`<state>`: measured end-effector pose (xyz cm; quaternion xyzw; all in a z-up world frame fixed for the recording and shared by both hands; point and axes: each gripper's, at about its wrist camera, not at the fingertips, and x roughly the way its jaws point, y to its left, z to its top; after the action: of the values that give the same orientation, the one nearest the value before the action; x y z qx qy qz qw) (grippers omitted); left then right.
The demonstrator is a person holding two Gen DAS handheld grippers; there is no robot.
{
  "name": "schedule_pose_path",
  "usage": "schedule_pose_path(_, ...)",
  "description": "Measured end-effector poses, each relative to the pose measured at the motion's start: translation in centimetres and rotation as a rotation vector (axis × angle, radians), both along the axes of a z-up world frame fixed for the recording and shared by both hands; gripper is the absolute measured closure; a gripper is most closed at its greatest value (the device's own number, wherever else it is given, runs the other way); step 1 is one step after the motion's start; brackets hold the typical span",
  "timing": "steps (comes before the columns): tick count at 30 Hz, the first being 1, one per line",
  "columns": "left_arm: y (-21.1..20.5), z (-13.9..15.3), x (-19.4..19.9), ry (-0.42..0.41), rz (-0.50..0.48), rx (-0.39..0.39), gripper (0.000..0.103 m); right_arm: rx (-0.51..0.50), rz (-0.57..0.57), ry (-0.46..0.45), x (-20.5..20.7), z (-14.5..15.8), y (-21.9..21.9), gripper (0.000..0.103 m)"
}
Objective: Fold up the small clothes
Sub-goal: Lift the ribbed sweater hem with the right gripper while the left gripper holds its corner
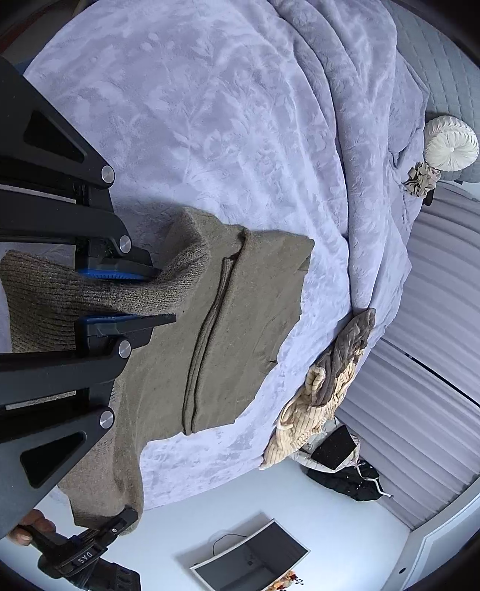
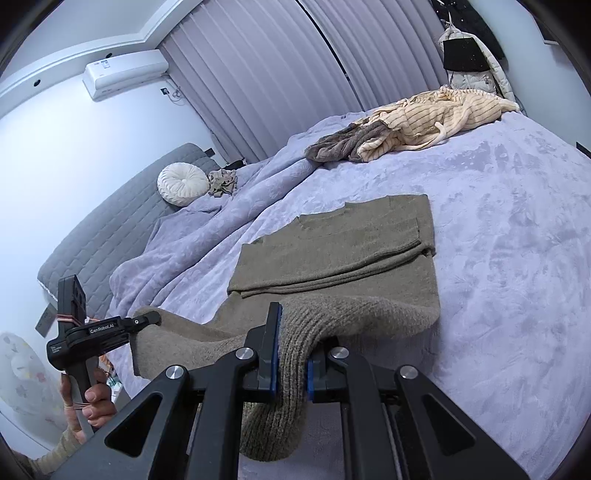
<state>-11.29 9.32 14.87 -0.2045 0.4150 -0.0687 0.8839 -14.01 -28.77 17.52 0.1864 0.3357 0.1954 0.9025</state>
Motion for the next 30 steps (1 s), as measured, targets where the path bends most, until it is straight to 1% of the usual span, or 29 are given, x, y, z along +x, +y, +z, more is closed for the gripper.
schedule_pose_path(4, -0.5, 0.5, 1.2, 0.012, 0.011, 0.033, 0.088, -0.012, -0.005, -0.007, 1.1, 0.5, 0.1, 0.092)
schedule_pose_path(10, -1.5, 0.7, 3.2, 0.042, 0.01, 0.086, 0.088, -0.039, -0.021, 0.007, 3.0, 0.8, 0.0, 0.092)
schedule_pose_path(18, -1.5, 0.9, 5.3, 0.066, 0.02, 0.084, 0.088, -0.048, -0.052, 0.04, 5.5, 0.8, 0.0, 0.092)
schedule_pose_path(25, -1.2, 1.5, 7.5, 0.083, 0.035, 0.083, 0.088, -0.078, -0.058, 0.054, 7.7, 1.8, 0.6, 0.092)
schedule_pose_path(30, -1.6, 1.8, 9.1, 0.091, 0.04, 0.109, 0.088, -0.092, -0.07, 0.073, 9.6, 2.0, 0.8, 0.092)
